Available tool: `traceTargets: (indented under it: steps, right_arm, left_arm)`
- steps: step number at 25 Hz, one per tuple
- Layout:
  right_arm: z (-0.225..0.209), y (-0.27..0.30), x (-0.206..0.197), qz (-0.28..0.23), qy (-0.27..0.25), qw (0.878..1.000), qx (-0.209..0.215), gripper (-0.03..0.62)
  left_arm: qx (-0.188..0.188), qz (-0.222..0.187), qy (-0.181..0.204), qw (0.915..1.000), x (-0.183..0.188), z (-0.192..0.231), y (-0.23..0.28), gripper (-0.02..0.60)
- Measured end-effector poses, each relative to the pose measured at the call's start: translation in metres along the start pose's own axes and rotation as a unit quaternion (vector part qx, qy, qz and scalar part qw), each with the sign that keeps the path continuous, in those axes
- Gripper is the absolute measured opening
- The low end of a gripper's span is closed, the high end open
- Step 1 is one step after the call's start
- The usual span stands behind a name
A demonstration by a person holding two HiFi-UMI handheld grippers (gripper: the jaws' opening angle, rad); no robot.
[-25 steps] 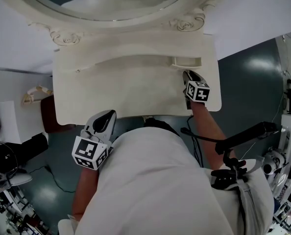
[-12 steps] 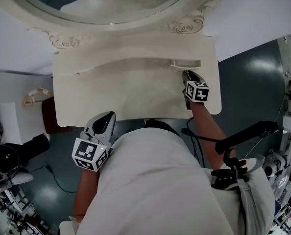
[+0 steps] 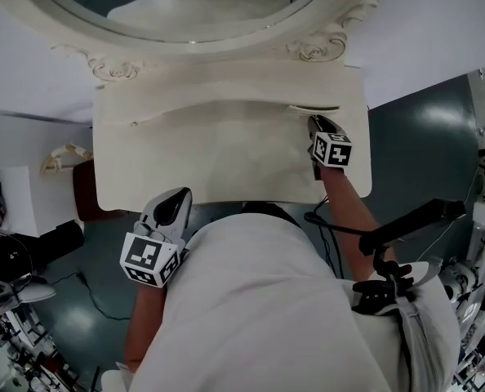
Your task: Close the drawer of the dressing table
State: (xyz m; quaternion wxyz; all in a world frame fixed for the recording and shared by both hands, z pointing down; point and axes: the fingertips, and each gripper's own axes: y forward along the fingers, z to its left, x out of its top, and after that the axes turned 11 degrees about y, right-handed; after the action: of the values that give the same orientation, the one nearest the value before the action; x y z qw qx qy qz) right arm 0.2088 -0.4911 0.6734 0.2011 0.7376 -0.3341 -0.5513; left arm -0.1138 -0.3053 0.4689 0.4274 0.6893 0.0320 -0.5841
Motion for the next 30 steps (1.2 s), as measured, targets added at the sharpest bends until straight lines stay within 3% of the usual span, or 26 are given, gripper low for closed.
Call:
traceTargets:
  steps: [30]
  right_arm:
    - [-0.001,0.019,0.019,-0.006,-0.018,1.000,-0.009,0.091]
  left_arm:
    - [0.015,-0.002,-0.008,0.9999,-0.007,0.003,-0.013,0.003]
